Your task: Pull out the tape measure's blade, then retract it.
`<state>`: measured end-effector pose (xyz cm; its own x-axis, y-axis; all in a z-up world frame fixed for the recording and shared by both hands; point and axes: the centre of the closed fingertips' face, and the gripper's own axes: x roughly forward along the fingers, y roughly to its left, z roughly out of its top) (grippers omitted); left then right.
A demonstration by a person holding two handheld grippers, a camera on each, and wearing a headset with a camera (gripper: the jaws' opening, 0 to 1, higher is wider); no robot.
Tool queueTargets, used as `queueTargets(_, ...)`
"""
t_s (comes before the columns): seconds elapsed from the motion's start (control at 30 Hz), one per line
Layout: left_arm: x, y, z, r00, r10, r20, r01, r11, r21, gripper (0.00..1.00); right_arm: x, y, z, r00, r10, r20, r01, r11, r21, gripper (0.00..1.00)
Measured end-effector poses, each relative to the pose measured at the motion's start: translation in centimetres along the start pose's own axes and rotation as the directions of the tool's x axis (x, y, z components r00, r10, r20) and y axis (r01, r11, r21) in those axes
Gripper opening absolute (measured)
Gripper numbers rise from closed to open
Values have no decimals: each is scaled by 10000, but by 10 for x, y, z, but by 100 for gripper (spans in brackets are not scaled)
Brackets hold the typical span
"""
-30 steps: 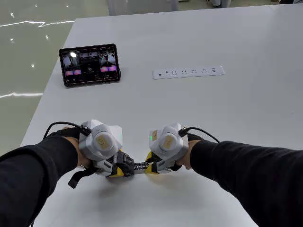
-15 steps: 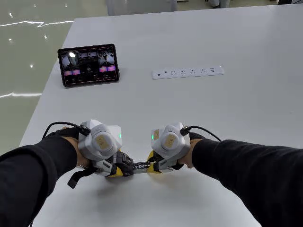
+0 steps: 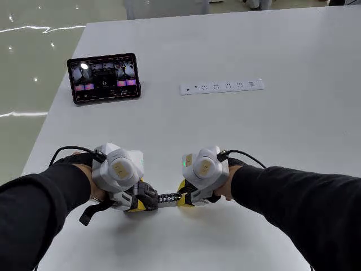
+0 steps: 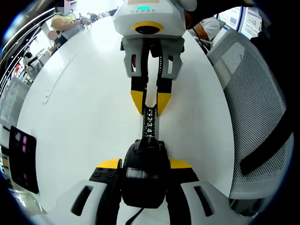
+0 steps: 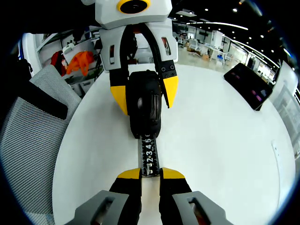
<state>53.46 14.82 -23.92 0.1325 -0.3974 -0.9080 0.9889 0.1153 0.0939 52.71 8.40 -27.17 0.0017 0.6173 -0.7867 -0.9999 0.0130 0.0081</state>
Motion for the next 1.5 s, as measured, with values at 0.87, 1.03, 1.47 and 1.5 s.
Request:
queueTargets(0.87,0,0,-1,10000,45,35,-45,10000,-23,31,-8,-1,-13,9998,-61,-170,63,9999,97,10)
queueTargets(1.03,0,1,-1,10000,57,48,-57,10000,-43,31,-10,-2,-15,9998,-71,-194,73,9999,125,10)
queueTargets(1.47,0,0,-1,10000,85,33,-85,10000,-38,31,-16,-2,-19,9996,-105,-252,109,9998,178,10)
queueTargets(1.5,1,0,-1,10000,94,34,-94,9999,-41,31,-16,-2,-19,9996,-102,-255,107,9998,178,10)
